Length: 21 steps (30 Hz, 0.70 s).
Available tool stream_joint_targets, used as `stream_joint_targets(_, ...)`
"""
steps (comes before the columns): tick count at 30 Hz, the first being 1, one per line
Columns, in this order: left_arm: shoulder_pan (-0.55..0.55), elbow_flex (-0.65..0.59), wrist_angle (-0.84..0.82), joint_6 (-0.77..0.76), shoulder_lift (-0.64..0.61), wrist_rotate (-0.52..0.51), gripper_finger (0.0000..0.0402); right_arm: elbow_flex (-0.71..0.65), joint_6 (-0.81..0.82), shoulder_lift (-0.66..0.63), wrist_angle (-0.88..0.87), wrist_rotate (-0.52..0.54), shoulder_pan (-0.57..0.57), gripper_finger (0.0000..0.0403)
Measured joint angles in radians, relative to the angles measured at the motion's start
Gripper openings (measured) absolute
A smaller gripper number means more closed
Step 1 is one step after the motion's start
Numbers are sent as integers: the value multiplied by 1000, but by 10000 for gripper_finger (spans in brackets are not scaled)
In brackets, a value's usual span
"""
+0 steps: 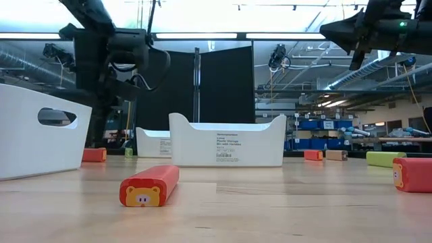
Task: Sort blocks
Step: Put the orange block into the bottom white bin
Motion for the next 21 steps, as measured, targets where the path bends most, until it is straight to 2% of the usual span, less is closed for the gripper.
stream_joint_targets(14, 26, 0, 20, 32, 130, 14, 240, 0, 0, 0, 1, -1, 0, 42)
stream_joint_targets(18, 40, 5, 34, 44, 185, 27, 217, 0, 0, 0, 1, -1, 0, 42)
stream_joint_targets(21, 43, 6, 41, 58, 207, 33, 181, 0, 0, 0, 1, -1, 0, 42)
